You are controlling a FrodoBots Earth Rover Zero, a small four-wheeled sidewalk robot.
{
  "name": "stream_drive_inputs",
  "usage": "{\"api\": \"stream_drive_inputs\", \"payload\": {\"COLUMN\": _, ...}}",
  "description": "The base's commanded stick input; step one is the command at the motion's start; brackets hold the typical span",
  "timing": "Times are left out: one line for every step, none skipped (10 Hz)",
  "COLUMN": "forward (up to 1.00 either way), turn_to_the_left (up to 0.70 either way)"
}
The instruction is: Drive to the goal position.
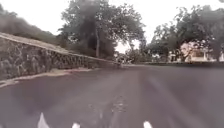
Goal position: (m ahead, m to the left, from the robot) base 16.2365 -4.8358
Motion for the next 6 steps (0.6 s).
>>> {"api": "stream_drive_inputs", "payload": {"forward": 0.85, "turn_to_the_left": -0.14}}
{"api": "stream_drive_inputs", "payload": {"forward": 0.85, "turn_to_the_left": -0.01}}
{"api": "stream_drive_inputs", "payload": {"forward": 0.85, "turn_to_the_left": -0.09}}
{"api": "stream_drive_inputs", "payload": {"forward": 0.85, "turn_to_the_left": -0.18}}
{"api": "stream_drive_inputs", "payload": {"forward": 0.85, "turn_to_the_left": 0.0}}
{"api": "stream_drive_inputs", "payload": {"forward": 0.85, "turn_to_the_left": 0.0}}
